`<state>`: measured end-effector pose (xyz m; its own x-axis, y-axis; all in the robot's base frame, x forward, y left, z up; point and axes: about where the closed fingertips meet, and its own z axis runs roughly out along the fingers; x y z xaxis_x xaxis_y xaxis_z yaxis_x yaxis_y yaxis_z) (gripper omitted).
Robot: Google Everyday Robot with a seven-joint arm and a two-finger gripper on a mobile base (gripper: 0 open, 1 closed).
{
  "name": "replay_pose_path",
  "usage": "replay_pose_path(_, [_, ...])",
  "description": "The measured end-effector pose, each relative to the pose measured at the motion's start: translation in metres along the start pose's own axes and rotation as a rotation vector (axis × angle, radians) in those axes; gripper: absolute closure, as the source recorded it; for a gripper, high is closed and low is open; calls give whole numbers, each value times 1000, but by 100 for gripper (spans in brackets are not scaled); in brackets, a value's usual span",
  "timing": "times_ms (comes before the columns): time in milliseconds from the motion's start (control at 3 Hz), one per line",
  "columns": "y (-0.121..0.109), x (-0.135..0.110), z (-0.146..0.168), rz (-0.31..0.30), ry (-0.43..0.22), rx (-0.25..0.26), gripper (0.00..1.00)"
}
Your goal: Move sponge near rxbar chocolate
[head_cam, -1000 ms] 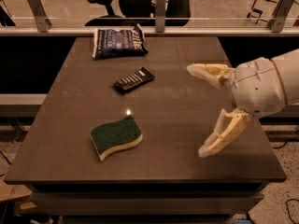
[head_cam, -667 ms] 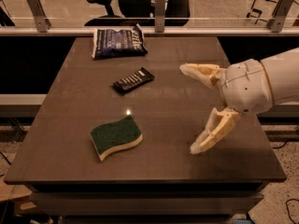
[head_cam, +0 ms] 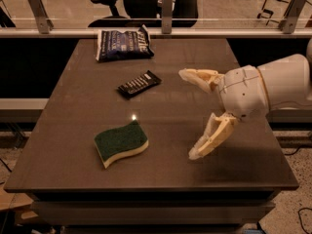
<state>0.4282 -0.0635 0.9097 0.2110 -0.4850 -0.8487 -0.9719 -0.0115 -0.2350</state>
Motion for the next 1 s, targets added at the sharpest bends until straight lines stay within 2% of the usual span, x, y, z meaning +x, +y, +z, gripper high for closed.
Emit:
replay_pose_path(667, [13,26,24,65,-63,-17,0])
replay_pose_path(1000, [13,33,38,71,-103,-28,0])
